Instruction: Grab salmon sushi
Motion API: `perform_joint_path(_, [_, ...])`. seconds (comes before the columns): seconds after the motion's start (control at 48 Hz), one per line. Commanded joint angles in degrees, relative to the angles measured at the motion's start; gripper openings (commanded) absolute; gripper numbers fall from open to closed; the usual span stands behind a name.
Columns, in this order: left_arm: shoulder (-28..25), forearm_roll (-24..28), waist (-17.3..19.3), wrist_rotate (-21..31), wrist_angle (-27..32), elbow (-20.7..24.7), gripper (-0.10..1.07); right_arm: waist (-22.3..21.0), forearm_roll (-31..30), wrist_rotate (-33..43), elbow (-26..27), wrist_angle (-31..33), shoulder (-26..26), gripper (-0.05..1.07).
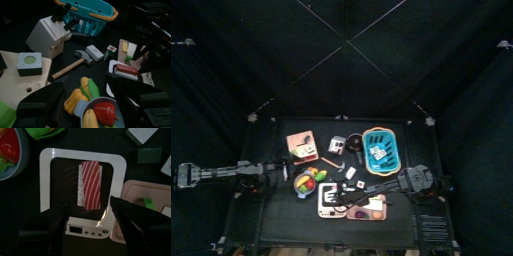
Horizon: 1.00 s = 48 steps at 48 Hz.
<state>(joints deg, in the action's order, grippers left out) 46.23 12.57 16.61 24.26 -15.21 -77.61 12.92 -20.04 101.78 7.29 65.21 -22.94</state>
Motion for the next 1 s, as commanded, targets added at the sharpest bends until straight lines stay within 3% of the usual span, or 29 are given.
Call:
perform_joint_path(0.0, [-0.1,0.5,0.1,-0.2,-0.3,1.1,0.94,0.7,-4.4,0.2,0.6,0.5,4.7,0.94])
perform_joint_path(0.083, [-0.1,0.7,0.1,-0.2,-0.3,1.1,0.94,1.7,-7.6,0.7,0.3,0.4,6.4,0.94])
perform_joint_path(0.292, [-0.1,0.6,0.0,-0.2,-0.2,0.4,0.94,1.8,-6.4,-0.1,-0.3,0.1,2.7,0.95])
perform_joint_path(0.479, [-0.1,0.5,-0.3,-0.2,0.8,0.2,0.94,1.5,-6.2,-0.1,-1.1,-4.9,0.2,0.95])
perform_joint_path(0.979, [-0.1,2.2,-1.8,-0.1,4.2,0.4,0.94,1.1,-1.8,0.2,-5.4,-9.5,-1.1,0.95])
